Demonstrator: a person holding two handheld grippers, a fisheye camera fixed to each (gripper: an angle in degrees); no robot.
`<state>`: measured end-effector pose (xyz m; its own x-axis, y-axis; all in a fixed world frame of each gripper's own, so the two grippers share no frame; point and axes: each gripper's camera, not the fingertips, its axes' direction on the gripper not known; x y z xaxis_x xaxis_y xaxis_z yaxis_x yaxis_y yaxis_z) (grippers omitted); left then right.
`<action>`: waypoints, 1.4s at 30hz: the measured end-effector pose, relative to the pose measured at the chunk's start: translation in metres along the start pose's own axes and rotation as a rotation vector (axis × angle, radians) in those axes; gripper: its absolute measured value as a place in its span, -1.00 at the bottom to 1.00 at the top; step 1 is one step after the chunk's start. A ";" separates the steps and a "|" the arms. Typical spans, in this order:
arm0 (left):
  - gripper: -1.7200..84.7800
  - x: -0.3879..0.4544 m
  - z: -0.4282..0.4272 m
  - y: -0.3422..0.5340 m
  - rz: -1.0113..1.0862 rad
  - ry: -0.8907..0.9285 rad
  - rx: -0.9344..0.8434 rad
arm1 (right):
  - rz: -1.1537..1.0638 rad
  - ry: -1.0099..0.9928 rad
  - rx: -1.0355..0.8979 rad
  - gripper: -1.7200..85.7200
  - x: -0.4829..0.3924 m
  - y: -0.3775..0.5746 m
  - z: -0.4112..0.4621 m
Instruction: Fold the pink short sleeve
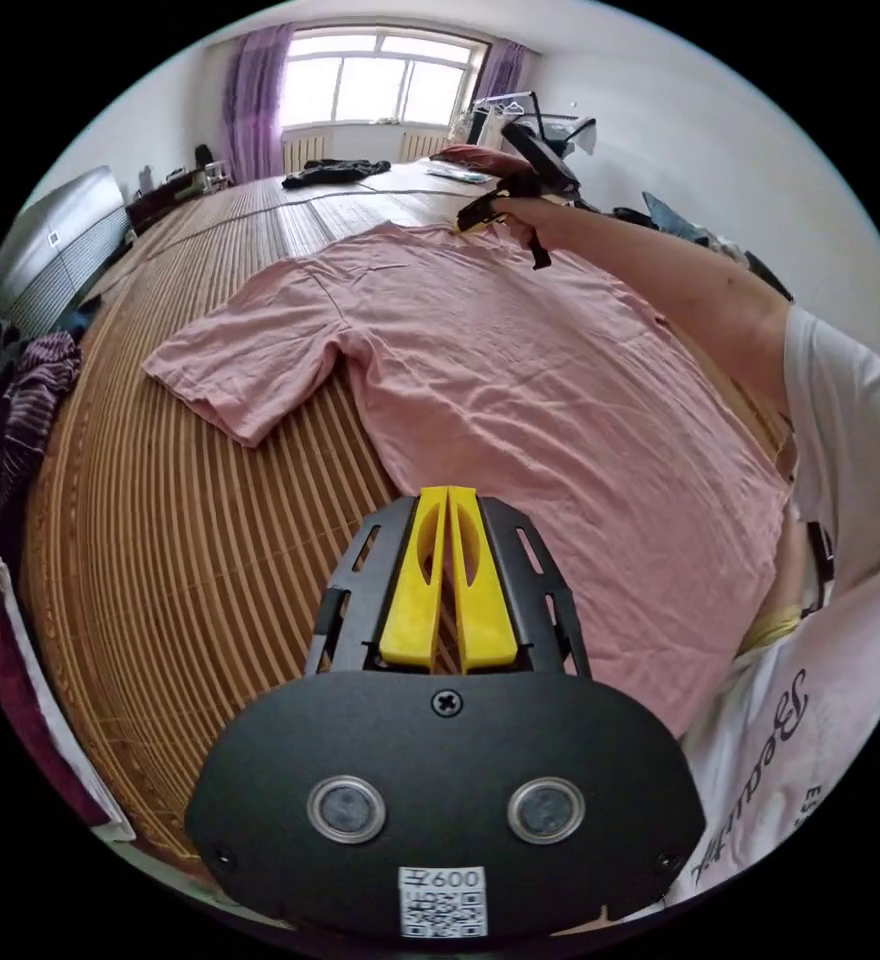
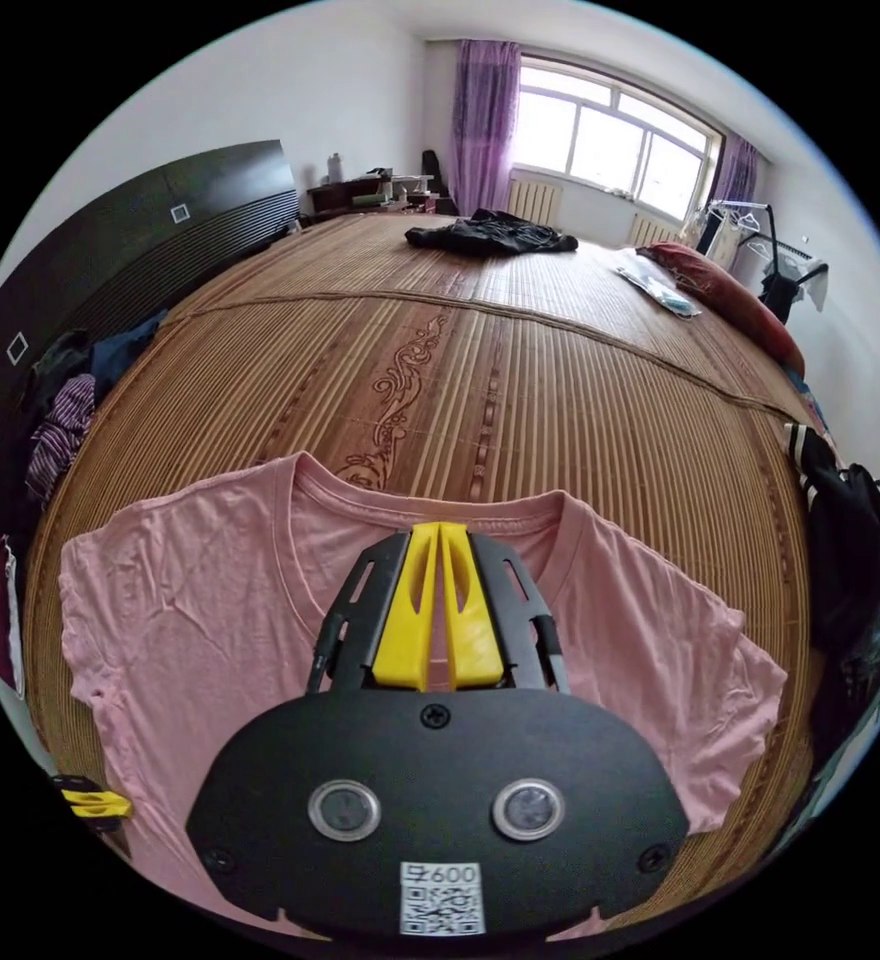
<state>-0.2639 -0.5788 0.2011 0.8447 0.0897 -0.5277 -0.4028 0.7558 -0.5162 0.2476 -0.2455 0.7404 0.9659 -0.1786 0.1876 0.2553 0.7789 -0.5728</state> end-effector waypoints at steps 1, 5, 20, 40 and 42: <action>-0.96 -0.003 0.006 0.005 0.010 -0.011 0.000 | -0.009 0.009 0.002 -0.98 -0.011 -0.009 -0.009; -0.96 -0.029 0.021 0.020 -0.015 0.037 0.002 | -0.001 0.006 0.028 -0.98 -0.040 -0.026 -0.043; -0.96 -0.143 0.058 0.121 -0.123 0.163 0.199 | 0.058 -0.014 0.086 -0.98 0.033 0.096 -0.336; -0.96 -0.068 0.251 0.111 -0.116 0.279 0.038 | -0.098 -0.168 -0.039 -0.97 -0.135 0.165 -0.508; -0.96 -0.025 0.288 0.086 -0.027 0.307 0.010 | -0.081 -0.210 -0.019 -0.96 -0.130 0.160 -0.525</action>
<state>-0.2183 -0.3298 0.3641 0.7082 -0.1301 -0.6939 -0.3767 0.7617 -0.5272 0.1858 -0.4128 0.2056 0.9123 -0.1093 0.3946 0.3343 0.7552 -0.5638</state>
